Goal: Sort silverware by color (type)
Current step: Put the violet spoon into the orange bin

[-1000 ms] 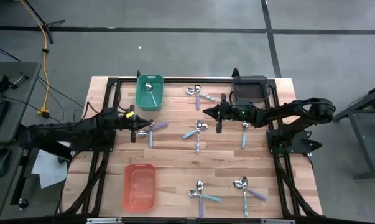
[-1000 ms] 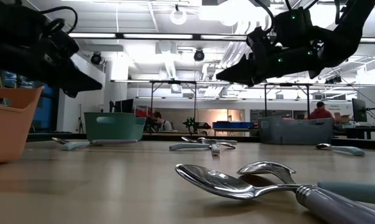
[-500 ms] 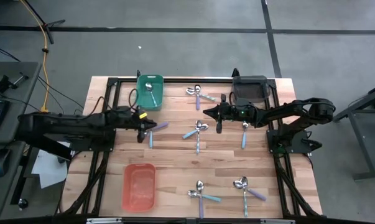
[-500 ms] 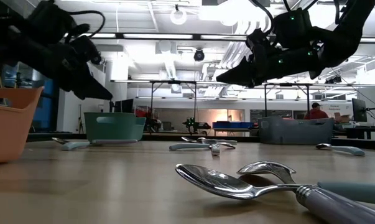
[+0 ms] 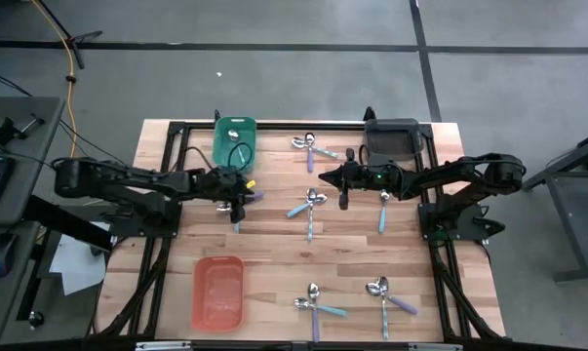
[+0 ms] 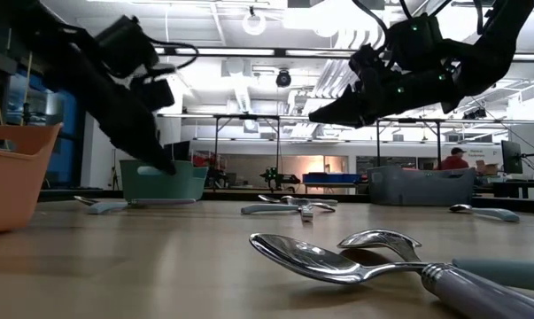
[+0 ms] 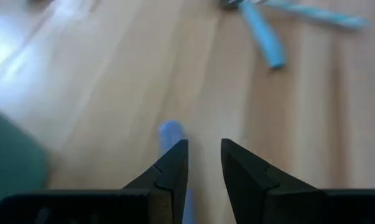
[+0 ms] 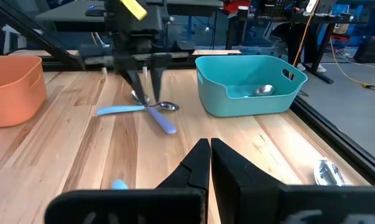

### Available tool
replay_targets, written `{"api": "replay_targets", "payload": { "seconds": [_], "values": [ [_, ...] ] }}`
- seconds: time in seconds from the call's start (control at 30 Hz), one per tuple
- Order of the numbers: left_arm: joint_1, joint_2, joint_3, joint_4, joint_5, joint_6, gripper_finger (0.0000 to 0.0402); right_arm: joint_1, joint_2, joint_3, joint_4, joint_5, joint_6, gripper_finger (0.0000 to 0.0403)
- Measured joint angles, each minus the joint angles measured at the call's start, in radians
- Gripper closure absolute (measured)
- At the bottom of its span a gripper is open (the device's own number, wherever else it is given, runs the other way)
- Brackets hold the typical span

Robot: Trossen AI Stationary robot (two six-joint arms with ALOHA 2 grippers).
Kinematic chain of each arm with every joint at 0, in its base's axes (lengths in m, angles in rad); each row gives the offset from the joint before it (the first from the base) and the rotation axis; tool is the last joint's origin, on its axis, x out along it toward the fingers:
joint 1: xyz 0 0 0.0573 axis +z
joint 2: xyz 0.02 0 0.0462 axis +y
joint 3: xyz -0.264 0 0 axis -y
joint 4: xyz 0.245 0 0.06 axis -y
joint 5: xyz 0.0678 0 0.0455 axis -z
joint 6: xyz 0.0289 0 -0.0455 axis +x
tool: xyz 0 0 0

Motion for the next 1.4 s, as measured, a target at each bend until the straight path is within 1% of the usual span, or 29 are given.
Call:
{"api": "replay_targets", "payload": {
  "seconds": [0.1,0.2,0.4,0.5,0.8,0.93,1.0,1.1,1.3,1.4],
  "values": [
    [0.001,0.056,0.031,-0.004,-0.038,0.028,0.0313,0.000,0.000,0.000,-0.002,0.000,0.000,0.0403],
    [0.001,0.101,0.058,-0.009,-0.040,0.051,0.0313,0.000,0.000,0.000,-0.006,0.000,0.000,0.0403],
    [0.001,0.166,0.119,-0.095,-0.041,0.053,0.0313,0.000,0.000,0.000,-0.013,0.000,0.000,0.0403],
    [0.001,0.187,0.129,-0.115,-0.041,0.051,0.0312,0.000,0.000,0.000,-0.019,0.000,0.000,0.0403],
    [0.001,0.224,0.129,-0.151,-0.040,0.016,0.0265,0.000,0.000,0.000,-0.023,0.000,0.000,0.0403],
    [0.002,0.229,0.129,-0.152,-0.002,0.016,0.0260,0.000,0.000,0.000,-0.025,0.000,0.001,0.0403],
    [0.002,0.229,0.129,-0.154,0.017,0.014,0.0264,0.000,0.000,0.000,-0.026,0.000,0.001,0.0403],
    [0.002,0.229,0.129,-0.155,0.018,0.005,0.0278,0.002,0.000,0.000,-0.029,0.000,0.001,0.0403],
    [0.002,0.229,0.130,-0.174,0.019,0.000,0.0316,0.032,0.000,0.000,-0.029,0.000,-0.006,0.0403],
    [0.002,0.228,0.130,-0.180,0.019,0.021,0.0333,0.047,0.000,0.000,-0.029,0.000,-0.024,0.0403]
  ]
}}
